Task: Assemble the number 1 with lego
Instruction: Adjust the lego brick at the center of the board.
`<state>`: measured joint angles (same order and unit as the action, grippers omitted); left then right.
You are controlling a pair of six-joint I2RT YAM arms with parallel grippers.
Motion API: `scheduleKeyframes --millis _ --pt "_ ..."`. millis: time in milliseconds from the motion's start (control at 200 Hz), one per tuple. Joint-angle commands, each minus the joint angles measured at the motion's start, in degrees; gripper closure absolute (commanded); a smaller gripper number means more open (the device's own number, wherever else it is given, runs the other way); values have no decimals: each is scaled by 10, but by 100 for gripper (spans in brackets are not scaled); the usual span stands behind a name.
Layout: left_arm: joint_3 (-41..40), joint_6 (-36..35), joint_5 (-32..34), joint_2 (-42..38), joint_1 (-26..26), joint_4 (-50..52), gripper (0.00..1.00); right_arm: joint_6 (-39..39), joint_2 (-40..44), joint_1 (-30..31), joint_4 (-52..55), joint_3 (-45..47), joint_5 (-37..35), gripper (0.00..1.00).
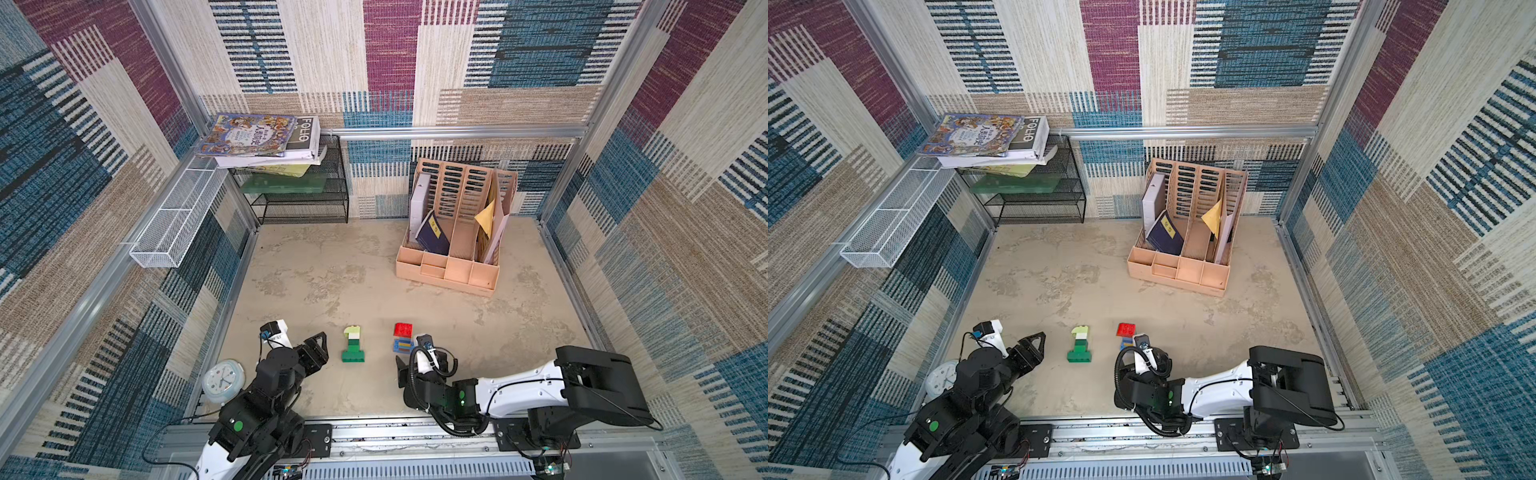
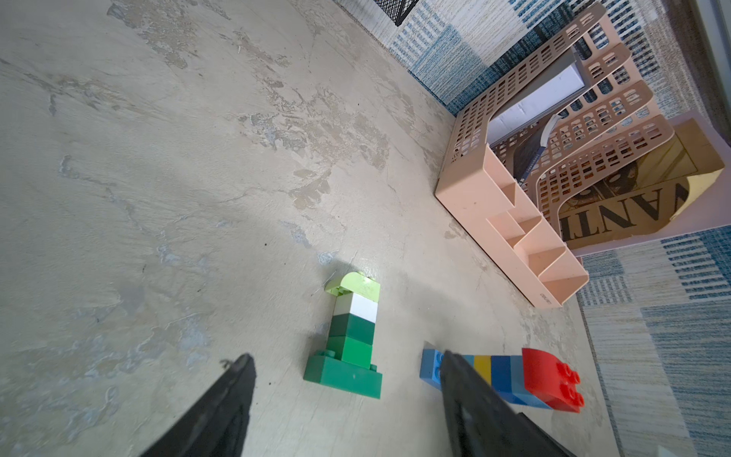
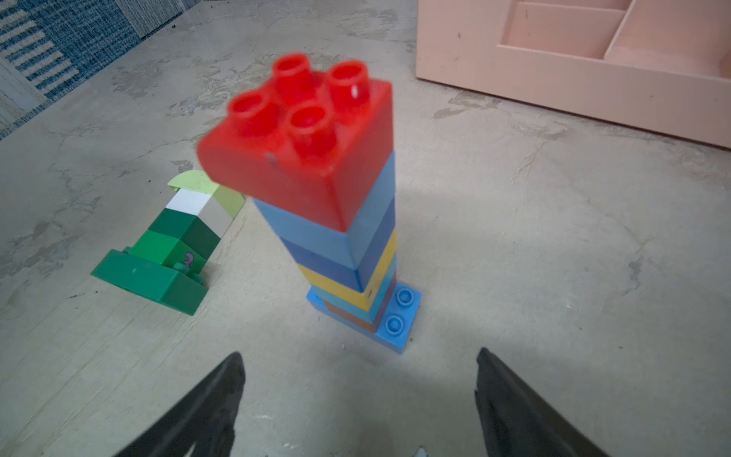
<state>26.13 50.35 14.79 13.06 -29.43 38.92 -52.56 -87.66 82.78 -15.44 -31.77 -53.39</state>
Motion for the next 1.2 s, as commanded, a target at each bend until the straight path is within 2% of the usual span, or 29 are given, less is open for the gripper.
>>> scheduleKeyframes --millis 0,541,1192 --pt "-7 1 -19 1 1 -22 24 37 -1 -8 -64 2 10 9" --pt "-16 12 -34 14 1 -43 24 81 -18 -50 -110 -9 27 10" --pt "-18 18 -30 22 1 -41 24 73 -60 -70 -101 -42 8 17"
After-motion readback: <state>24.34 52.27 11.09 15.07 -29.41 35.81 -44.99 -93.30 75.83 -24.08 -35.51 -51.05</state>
